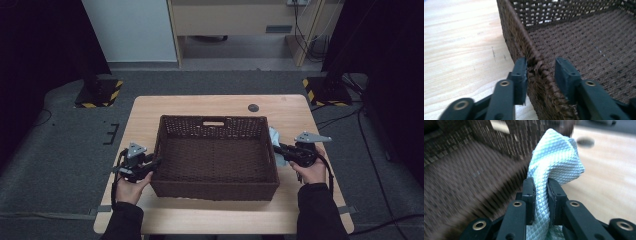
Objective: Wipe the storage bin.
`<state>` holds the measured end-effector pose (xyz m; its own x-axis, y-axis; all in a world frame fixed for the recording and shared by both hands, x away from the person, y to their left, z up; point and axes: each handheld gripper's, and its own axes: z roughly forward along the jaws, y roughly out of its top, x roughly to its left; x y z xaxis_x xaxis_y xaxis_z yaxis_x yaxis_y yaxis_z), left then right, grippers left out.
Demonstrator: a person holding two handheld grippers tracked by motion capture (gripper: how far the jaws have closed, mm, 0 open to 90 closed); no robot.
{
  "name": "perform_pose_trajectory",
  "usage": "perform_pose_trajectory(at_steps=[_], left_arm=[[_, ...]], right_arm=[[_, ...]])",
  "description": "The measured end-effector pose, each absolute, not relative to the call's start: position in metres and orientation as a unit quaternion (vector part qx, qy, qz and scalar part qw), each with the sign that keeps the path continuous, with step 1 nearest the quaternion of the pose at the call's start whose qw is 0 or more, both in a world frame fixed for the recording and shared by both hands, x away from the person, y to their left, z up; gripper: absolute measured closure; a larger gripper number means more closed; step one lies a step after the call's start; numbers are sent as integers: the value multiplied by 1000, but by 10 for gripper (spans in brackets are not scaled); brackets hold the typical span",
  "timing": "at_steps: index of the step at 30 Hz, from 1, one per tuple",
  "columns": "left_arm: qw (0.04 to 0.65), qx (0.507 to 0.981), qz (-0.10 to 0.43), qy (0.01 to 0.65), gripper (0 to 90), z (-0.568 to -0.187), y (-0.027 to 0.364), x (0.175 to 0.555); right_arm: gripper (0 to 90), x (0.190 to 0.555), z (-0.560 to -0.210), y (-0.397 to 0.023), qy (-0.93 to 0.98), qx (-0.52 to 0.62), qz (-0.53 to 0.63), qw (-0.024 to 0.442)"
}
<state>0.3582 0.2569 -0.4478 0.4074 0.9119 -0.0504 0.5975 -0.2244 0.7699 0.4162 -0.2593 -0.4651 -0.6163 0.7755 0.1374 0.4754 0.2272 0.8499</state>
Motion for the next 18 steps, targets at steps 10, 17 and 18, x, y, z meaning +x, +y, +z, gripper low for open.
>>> perform_pose_trajectory(at_steps=[10, 17, 18], left_arm=[[374, 741, 215, 515, 683, -449, 256, 357], [372, 738, 219, 518, 690, -449, 254, 362], [374, 737, 218, 519, 690, -449, 254, 363]], right_arm=[[783, 425, -512, -245, 817, 430, 367, 116], [784, 409, -459, -266, 761, 406, 478, 166], [784, 406, -453, -268, 755, 398, 493, 170]])
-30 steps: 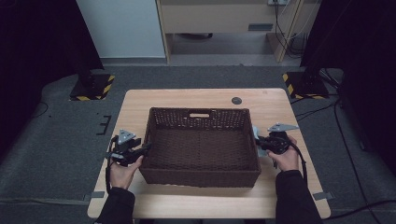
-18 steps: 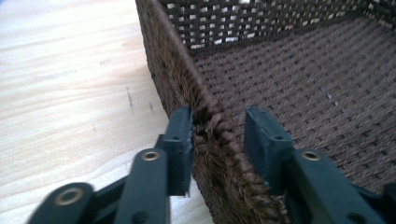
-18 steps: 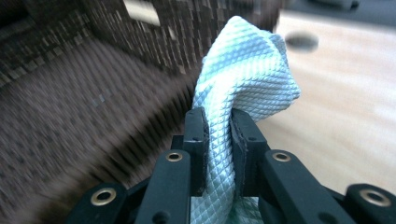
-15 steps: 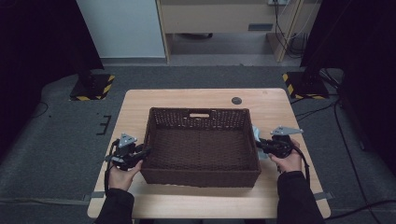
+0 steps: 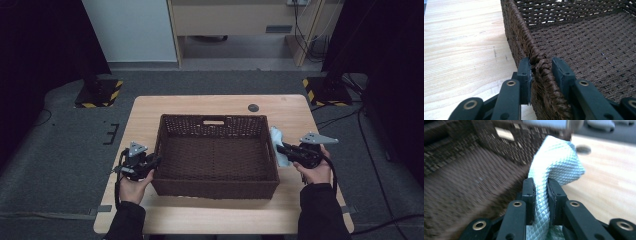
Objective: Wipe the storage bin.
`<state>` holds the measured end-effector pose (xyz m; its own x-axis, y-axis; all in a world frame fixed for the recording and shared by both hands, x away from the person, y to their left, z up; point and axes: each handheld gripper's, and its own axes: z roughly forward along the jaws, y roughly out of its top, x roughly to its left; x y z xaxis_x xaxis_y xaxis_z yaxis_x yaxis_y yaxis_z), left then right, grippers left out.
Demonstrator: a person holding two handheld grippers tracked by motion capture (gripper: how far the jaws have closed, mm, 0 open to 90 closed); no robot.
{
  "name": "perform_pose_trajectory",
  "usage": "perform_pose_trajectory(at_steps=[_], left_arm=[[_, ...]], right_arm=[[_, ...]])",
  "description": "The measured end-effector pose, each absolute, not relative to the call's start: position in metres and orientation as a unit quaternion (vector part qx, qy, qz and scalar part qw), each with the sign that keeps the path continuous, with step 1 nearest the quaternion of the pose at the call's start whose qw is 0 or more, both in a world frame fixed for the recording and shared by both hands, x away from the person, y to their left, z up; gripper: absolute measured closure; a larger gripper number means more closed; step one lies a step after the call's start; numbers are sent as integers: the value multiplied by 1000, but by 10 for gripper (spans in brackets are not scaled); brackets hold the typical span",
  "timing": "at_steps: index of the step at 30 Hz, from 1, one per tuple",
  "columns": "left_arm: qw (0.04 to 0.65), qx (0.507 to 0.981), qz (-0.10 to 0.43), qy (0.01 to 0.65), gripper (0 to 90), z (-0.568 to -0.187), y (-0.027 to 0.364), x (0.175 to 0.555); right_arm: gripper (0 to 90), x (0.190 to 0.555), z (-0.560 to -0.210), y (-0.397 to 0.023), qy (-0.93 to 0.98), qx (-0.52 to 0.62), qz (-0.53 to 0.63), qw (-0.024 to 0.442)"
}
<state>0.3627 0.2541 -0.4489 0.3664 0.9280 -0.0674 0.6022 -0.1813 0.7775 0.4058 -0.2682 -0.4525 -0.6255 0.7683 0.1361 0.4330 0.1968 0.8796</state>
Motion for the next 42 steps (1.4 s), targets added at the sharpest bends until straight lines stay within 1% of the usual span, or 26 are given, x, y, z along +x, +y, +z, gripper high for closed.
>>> perform_pose_trajectory(at_steps=[3, 8, 11, 13, 16, 18, 19, 22, 24, 26, 27, 32, 38, 40, 42], left_arm=[[376, 737, 216, 518, 688, -449, 254, 367], [381, 738, 219, 512, 666, -450, 256, 367], [378, 738, 230, 510, 613, -449, 257, 366], [383, 736, 228, 510, 580, -450, 257, 365], [394, 736, 223, 503, 557, -447, 260, 361], [396, 740, 221, 497, 531, -446, 260, 357], [393, 743, 221, 494, 532, -445, 260, 355], [385, 750, 221, 491, 552, -446, 258, 354], [379, 753, 219, 491, 590, -448, 258, 355], [381, 751, 213, 496, 636, -450, 257, 356], [381, 751, 210, 497, 643, -450, 258, 356], [377, 747, 213, 504, 673, -449, 256, 356], [377, 744, 216, 508, 688, -449, 255, 356], [376, 743, 217, 509, 691, -449, 255, 356], [373, 744, 217, 511, 694, -449, 255, 356]], right_arm=[[784, 404, -450, -267, 756, 390, 497, 168], [784, 412, -475, -261, 785, 406, 442, 156], [784, 415, -495, -255, 809, 413, 396, 136], [784, 418, -507, -250, 820, 417, 371, 126], [784, 418, -515, -245, 825, 421, 357, 122], [783, 416, -509, -247, 823, 421, 361, 127], [783, 415, -504, -250, 819, 420, 369, 129], [784, 407, -479, -261, 788, 415, 427, 155], [784, 399, -460, -269, 765, 403, 473, 166], [784, 393, -453, -270, 761, 394, 488, 166], [785, 390, -453, -268, 765, 390, 485, 165], [785, 392, -473, -263, 789, 396, 443, 153], [785, 398, -510, -249, 827, 409, 367, 120], [785, 398, -513, -249, 829, 410, 361, 118], [785, 397, -506, -252, 826, 410, 368, 122]])
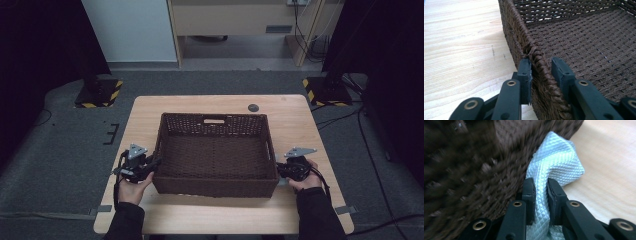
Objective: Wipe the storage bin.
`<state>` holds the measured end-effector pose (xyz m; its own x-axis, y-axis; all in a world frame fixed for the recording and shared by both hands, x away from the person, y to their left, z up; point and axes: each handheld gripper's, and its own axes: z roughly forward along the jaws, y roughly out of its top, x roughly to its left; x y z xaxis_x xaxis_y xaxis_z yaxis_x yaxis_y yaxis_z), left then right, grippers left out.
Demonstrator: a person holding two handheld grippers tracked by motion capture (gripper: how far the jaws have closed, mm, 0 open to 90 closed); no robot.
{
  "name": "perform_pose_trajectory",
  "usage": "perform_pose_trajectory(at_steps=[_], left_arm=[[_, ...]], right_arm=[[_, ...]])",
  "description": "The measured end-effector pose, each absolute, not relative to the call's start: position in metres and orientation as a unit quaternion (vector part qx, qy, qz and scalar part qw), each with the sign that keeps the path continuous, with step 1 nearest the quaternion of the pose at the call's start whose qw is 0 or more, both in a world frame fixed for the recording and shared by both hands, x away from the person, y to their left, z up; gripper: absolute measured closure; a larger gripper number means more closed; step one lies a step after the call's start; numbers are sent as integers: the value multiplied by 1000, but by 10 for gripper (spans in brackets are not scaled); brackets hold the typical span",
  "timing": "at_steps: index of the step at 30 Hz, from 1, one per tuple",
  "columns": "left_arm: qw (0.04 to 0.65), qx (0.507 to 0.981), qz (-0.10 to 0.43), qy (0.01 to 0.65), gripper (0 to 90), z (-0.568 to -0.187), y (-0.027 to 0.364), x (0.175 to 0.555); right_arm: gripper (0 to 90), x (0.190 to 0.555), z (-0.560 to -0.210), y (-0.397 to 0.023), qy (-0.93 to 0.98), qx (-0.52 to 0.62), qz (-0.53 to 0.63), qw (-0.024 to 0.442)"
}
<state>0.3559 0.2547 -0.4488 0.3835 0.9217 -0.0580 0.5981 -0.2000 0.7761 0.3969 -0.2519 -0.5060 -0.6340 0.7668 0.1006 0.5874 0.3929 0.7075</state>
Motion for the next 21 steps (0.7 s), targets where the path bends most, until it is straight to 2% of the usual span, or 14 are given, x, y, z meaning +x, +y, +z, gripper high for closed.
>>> perform_pose_trajectory(at_steps=[5, 9, 16, 21], left_arm=[[369, 742, 223, 513, 701, -449, 254, 360], [368, 741, 224, 516, 701, -449, 254, 364], [372, 740, 223, 514, 695, -449, 255, 368], [378, 734, 226, 517, 662, -450, 257, 367]], right_arm=[[785, 385, -464, -269, 773, 399, 466, 162], [786, 377, -447, -272, 760, 381, 499, 167], [786, 386, -475, -261, 794, 391, 441, 149], [785, 391, -502, -248, 820, 401, 392, 117]])
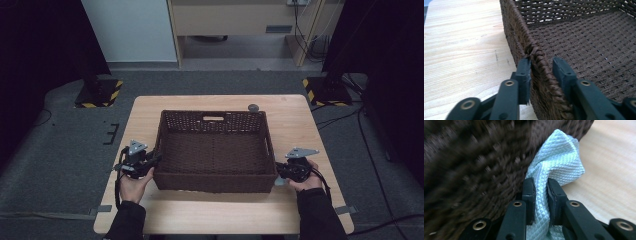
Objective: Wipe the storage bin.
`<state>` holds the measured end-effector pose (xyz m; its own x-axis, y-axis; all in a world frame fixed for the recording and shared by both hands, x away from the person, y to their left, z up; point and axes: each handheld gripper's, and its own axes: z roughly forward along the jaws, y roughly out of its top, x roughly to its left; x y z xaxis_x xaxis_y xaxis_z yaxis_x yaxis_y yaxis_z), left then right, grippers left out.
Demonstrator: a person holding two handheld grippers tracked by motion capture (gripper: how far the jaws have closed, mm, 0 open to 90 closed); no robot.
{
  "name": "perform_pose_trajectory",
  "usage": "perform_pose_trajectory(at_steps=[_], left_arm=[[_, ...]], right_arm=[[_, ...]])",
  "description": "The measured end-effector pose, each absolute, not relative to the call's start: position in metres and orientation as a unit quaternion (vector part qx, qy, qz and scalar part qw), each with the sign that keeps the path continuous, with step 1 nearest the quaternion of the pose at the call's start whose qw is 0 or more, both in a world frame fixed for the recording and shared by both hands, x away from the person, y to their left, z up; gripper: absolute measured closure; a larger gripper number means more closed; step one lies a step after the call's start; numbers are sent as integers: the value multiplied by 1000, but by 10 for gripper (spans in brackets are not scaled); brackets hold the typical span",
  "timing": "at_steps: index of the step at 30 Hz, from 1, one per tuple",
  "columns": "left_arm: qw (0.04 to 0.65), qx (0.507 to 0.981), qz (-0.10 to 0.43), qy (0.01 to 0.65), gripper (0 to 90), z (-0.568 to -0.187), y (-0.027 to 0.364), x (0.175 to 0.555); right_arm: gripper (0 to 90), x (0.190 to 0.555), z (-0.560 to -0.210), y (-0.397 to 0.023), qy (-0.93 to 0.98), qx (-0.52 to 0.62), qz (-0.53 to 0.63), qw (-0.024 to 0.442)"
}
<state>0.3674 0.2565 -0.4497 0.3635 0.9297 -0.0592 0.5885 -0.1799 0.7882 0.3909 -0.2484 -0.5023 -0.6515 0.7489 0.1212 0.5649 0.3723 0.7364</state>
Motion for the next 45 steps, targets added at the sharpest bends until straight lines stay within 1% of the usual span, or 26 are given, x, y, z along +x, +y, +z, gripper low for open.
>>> perform_pose_trajectory(at_steps=[4, 6, 9, 12, 14, 15, 17, 22, 25, 27, 29, 33, 37, 38, 43, 45], left_arm=[[375, 734, 231, 517, 594, -450, 258, 367], [378, 733, 231, 515, 564, -449, 258, 365], [387, 737, 227, 505, 523, -447, 260, 361], [383, 746, 222, 497, 521, -445, 259, 359], [375, 751, 219, 496, 544, -446, 257, 358], [373, 753, 215, 497, 573, -448, 256, 359], [364, 754, 219, 501, 605, -450, 254, 359], [365, 743, 224, 514, 661, -450, 253, 358], [365, 734, 231, 524, 701, -450, 252, 358], [364, 731, 235, 527, 718, -451, 251, 357], [359, 732, 237, 528, 729, -450, 250, 357], [362, 732, 236, 527, 730, -450, 251, 357], [376, 740, 220, 512, 693, -451, 257, 359], [380, 741, 217, 509, 676, -451, 258, 359], [385, 744, 224, 498, 580, -449, 261, 363], [391, 746, 224, 490, 580, -449, 260, 365]], right_arm=[[785, 393, -511, -247, 823, 411, 376, 108], [785, 390, -507, -249, 823, 411, 376, 114], [785, 382, -484, -259, 804, 400, 416, 143], [786, 369, -458, -271, 775, 388, 471, 166], [786, 363, -450, -274, 767, 378, 490, 169], [786, 359, -447, -274, 766, 375, 493, 169], [786, 356, -447, -272, 771, 369, 492, 165], [787, 359, -471, -263, 797, 379, 447, 144], [786, 363, -493, -253, 821, 384, 404, 121], [785, 364, -501, -248, 829, 386, 388, 112], [785, 364, -504, -246, 832, 387, 382, 111], [784, 363, -498, -249, 829, 388, 386, 114], [784, 358, -478, -257, 811, 386, 419, 136], [784, 356, -471, -261, 803, 383, 433, 146], [785, 344, -448, -269, 784, 370, 471, 162], [785, 341, -447, -268, 786, 365, 472, 159]])
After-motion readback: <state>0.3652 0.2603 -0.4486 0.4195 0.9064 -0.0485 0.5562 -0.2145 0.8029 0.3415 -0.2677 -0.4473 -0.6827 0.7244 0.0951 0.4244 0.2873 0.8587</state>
